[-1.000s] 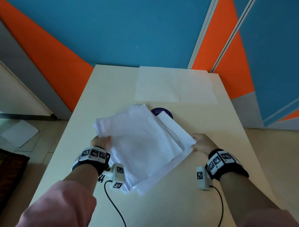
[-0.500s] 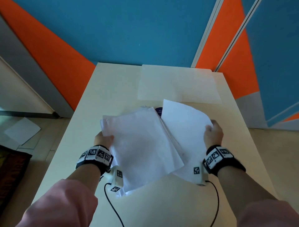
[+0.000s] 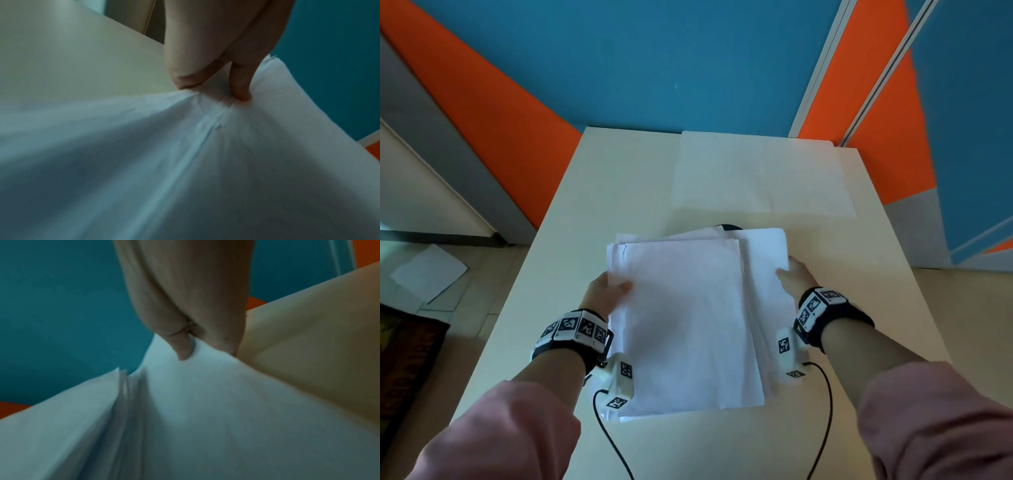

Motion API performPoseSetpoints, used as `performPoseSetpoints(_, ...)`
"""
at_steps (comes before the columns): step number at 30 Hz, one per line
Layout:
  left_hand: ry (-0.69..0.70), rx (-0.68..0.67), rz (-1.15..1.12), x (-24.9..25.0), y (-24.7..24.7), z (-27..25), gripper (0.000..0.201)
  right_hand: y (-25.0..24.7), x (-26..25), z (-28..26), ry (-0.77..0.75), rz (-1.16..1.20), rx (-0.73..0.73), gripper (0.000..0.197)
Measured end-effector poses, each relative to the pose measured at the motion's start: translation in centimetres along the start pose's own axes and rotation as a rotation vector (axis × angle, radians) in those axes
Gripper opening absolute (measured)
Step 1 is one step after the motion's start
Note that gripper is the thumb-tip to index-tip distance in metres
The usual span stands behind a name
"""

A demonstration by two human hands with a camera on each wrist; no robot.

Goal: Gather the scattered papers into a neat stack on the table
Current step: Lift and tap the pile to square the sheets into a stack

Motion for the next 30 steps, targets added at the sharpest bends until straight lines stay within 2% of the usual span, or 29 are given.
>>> performPoseSetpoints(2, 0.014, -0.037, -0.037, 0.4, 0.7, -0.2, 0.026, 0.9, -0.8, -0.5, -0.031, 0.067, -0.061, 0.038)
performPoseSetpoints(3, 0.019, -0.041, -0.048, 0.6, 0.9, -0.2, 0.026, 0.9, -0.8, -0.3, 0.001, 0.077, -0.07, 0.047)
performPoseSetpoints(6, 0.013, -0.013, -0.06, 0.7, 0.9, -0.1, 0.027, 1.1, 0.9, -0.1, 0.228, 0.035, -0.153, 0.099)
performPoseSetpoints(7, 0.009, -0.012, -0.067, 0.6, 0.9, 0.0, 0.028, 1.5, 1.3, -0.3, 0.251, 0.027, -0.209, 0.108)
performPoseSetpoints(8, 0.014, -0.015, -0.073, 0.7, 1.2, 0.0, 0.028, 2.1, 1.5, -0.5, 0.242, 0.033, -0.268, 0.108)
performPoseSetpoints(9, 0.017, -0.02, -0.076, 0.9, 1.6, 0.0, 0.028, 2.9, 1.6, -0.6, 0.2, 0.067, -0.324, 0.1)
performPoseSetpoints(12, 0.034, -0.02, -0.129, 1.5, 2.9, -0.3, 0.027, 5.0, 1.3, -0.8, 0.111, 0.162, -0.444, 0.057)
performPoseSetpoints(15, 0.059, 0.02, -0.21, 1.6, 3.0, -0.1, 0.019, 5.1, 1.1, -1.0, 0.11, 0.273, -0.441, 0.045)
performPoseSetpoints(16, 0.053, 0.032, -0.278, 1.4, 2.8, 0.1, 0.024, 4.6, 0.9, -1.2, 0.102, 0.327, -0.437, 0.042)
performPoseSetpoints(18, 0.01, -0.018, -0.427, 1.3, 2.4, 0.3, 0.048, 3.4, -0.3, -2.4, 0.036, 0.412, -0.47, 0.041)
performPoseSetpoints(20, 0.028, -0.197, -0.473, 2.3, 2.7, 0.2, 0.071, 2.0, -2.0, -3.5, -0.049, 0.437, -0.479, 0.042)
performPoseSetpoints(21, 0.078, -0.281, -0.466, 3.3, 2.8, -0.2, 0.076, 1.2, -3.0, -4.0, -0.091, 0.443, -0.461, 0.041)
performPoseSetpoints(22, 0.136, -0.305, -0.459, 4.5, 2.8, -0.3, 0.072, 0.4, -4.1, -4.3, -0.127, 0.453, -0.434, 0.042)
performPoseSetpoints(23, 0.179, -0.267, -0.462, 5.8, 2.5, -0.4, 0.06, -0.4, -5.4, -4.7, -0.17, 0.456, -0.388, 0.042)
performPoseSetpoints(26, 0.326, -0.033, -0.504, 11.0, 0.6, -1.0, 0.031, -3.4, -9.5, -6.4, -0.344, 0.495, -0.243, 0.027)
performPoseSetpoints(28, 0.484, 0.01, -0.568, 15.1, -0.4, -2.5, 0.014, -5.2, -11.7, -8.2, -0.446, 0.567, -0.16, 0.029)
performPoseSetpoints(30, 0.627, 0.0, -0.634, 18.0, -1.1, -4.5, 0.022, -6.1, -12.9, -9.7, -0.528, 0.635, -0.127, 0.033)
Point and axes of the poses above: each hand's wrist, its own z-axis towards the middle knuckle, its own y-axis out of the palm, x = y × z, the point moved 5 cm from there along z, towards the middle knuckle, and after that the axes turned 8 degrees about y, right-handed, at the moved point
